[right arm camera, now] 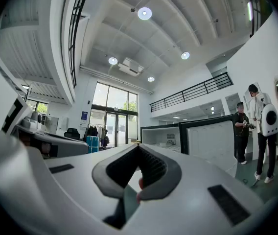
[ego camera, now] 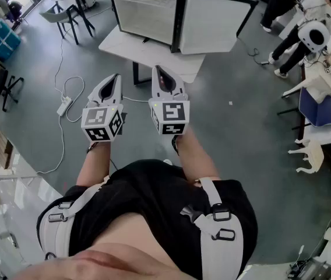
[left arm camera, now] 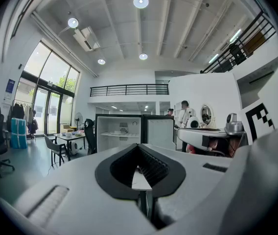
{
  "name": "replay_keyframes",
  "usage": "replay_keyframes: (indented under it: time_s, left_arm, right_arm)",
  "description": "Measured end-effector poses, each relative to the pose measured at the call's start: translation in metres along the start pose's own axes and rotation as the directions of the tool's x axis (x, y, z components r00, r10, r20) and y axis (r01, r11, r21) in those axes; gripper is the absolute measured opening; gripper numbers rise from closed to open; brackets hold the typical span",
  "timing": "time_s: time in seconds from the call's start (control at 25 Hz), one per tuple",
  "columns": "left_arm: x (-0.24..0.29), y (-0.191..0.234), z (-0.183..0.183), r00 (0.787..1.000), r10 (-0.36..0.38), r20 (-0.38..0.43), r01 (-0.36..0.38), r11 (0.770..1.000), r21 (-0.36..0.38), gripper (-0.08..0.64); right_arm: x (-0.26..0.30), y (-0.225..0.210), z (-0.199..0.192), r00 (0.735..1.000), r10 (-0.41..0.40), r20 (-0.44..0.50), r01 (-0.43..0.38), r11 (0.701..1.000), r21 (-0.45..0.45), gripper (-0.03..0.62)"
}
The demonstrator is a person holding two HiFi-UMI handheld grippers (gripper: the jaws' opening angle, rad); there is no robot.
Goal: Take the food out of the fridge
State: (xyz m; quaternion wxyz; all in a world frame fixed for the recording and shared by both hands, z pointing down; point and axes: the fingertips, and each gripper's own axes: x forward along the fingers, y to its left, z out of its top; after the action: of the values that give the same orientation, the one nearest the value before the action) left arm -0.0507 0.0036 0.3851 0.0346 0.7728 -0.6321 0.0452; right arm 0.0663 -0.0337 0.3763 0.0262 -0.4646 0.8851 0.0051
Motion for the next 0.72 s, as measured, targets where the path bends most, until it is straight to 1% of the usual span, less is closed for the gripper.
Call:
replay_keyframes:
  time_s: [0.12, 0.28, 0.4, 0.48, 0.6, 0.72]
  left_arm:
    - [0.001, -0.005, 0.003, 1.000, -0.001, 0.003, 0.001, 1.000, 0.009, 0.003]
    - [0.002, -0.012, 0.005, 1.000, 0.003, 0.008, -0.003, 1.000, 0.014, 0.003]
    - [0.005, -0.019, 0.006, 1.000, 0.015, 0.009, -0.015, 1.000, 0.017, 0.003]
    - [0.007, -0.027, 0.005, 1.000, 0.022, 0.010, -0.022, 1.000, 0.021, 0.003]
    - [0.008, -0.036, 0.003, 0.999, 0.034, 0.012, -0.034, 0.999, 0.024, 0.003]
    - [0.011, -0.046, -0.001, 0.999, 0.046, 0.011, -0.046, 0.999, 0.025, 0.003]
  right_arm:
    - [-0.002, -0.004, 0.005, 1.000, -0.005, 0.017, 0.005, 1.000, 0.001, 0.006]
    - [-0.006, -0.002, 0.007, 1.000, 0.023, 0.022, -0.023, 1.000, -0.012, 0.006]
    - [-0.009, -0.009, 0.007, 0.999, 0.032, 0.025, -0.032, 0.999, -0.008, 0.006]
    - [-0.013, -0.015, 0.005, 0.998, 0.059, 0.026, -0.059, 0.998, 0.004, 0.006]
    - [-0.019, -0.015, 0.002, 0.991, 0.134, 0.023, -0.135, 0.991, 0.019, 0.006]
    - [-0.023, -0.022, 0.000, 0.989, 0.143, 0.036, -0.143, 0.990, 0.017, 0.006]
